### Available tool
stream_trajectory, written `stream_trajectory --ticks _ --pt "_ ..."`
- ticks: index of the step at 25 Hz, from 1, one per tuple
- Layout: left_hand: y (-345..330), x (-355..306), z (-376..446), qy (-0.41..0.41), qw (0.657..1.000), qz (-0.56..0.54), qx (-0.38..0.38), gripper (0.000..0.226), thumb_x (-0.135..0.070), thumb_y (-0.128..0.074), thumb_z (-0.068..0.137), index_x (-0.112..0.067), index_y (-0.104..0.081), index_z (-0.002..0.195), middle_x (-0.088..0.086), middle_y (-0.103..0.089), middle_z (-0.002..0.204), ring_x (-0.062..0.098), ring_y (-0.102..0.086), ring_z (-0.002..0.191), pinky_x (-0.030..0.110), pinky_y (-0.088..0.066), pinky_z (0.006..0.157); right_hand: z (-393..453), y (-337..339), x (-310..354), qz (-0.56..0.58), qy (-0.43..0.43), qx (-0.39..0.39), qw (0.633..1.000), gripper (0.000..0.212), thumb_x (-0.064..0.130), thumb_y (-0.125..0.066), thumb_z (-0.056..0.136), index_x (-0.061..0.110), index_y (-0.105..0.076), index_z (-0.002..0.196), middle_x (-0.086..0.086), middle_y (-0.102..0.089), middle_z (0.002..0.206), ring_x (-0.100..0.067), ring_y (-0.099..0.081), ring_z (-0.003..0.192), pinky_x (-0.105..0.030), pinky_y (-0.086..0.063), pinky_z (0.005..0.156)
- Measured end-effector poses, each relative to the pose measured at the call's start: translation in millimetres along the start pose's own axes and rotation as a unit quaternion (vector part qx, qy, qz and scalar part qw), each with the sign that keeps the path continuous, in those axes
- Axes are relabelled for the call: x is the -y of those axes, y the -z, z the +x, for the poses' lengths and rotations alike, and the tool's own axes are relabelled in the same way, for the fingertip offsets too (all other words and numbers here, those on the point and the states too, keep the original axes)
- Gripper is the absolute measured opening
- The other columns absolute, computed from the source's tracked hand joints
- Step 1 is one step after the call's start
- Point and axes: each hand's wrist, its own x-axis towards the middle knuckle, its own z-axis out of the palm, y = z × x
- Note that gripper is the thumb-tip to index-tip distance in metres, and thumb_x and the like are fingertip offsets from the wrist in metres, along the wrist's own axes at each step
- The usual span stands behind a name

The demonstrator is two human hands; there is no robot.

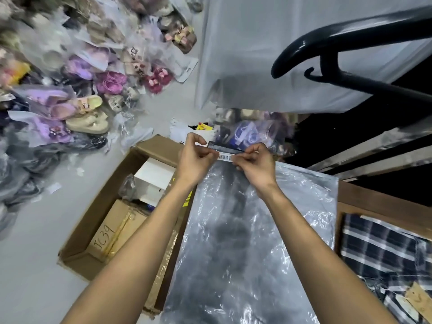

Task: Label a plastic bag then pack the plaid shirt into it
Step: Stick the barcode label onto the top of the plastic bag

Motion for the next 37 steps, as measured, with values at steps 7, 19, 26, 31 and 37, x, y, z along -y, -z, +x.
stream_trajectory --ticks 7,19,26,31,37 --pt "-9.8 6.0 16.0 -0.042 0.994 0.096 -0.018 0.035 -0.002 -0.069 0.082 -0.017 -0.040 0.094 -0.004 -0.079 0.080 0.018 -0.075 0.082 0.027 -0.055 0.076 14.2 -7.7 -2.9 -0.056 -0.007 -0.013 0.998 0.039 0.015 -0.086 0.072 0.026 -0.051 0.085 -0.003 -0.076 0.074 -0.024 -0.075 0.074 -0.051 -0.060 0.083" --pt "-8.8 7.9 10.9 -0.106 0.984 0.146 -0.005 0.036 0.007 -0.063 0.081 -0.013 -0.038 0.098 -0.002 -0.079 0.080 0.010 -0.076 0.073 0.018 -0.055 0.070 5.9 -12.2 -8.7 -0.115 0.049 -0.047 0.991 0.037 0.015 -0.083 0.076 0.028 -0.049 0.080 0.002 -0.074 0.071 -0.003 -0.069 0.070 -0.011 -0.045 0.066" --pt "-10.3 17.4 6.3 -0.142 0.980 0.140 0.000 0.038 0.009 -0.059 0.082 -0.016 -0.035 0.097 0.004 -0.076 0.079 0.030 -0.069 0.071 0.037 -0.054 0.066 4.4 -20.8 -8.2 -0.153 0.071 -0.060 0.984 0.027 0.012 -0.077 0.076 0.023 -0.053 0.079 0.007 -0.068 0.065 -0.009 -0.068 0.070 -0.015 -0.045 0.065" --pt "-11.7 23.7 3.0 -0.150 0.980 0.129 -0.003 0.044 0.006 -0.062 0.086 -0.026 -0.033 0.092 0.002 -0.076 0.086 0.023 -0.071 0.075 0.041 -0.056 0.069 7.3 -22.6 -7.2 -0.183 0.090 -0.064 0.977 0.020 0.010 -0.075 0.076 0.018 -0.057 0.081 0.006 -0.068 0.065 -0.014 -0.068 0.069 -0.027 -0.049 0.066" --pt "-16.9 24.6 5.3 -0.189 0.965 0.178 -0.029 0.033 0.009 -0.064 0.081 -0.017 -0.045 0.084 0.005 -0.060 0.077 0.013 -0.046 0.067 0.029 -0.041 0.062 9.3 -23.5 -8.5 -0.210 0.091 -0.061 0.971 0.018 0.012 -0.077 0.077 0.016 -0.060 0.083 0.002 -0.071 0.071 -0.017 -0.070 0.071 -0.034 -0.056 0.071"
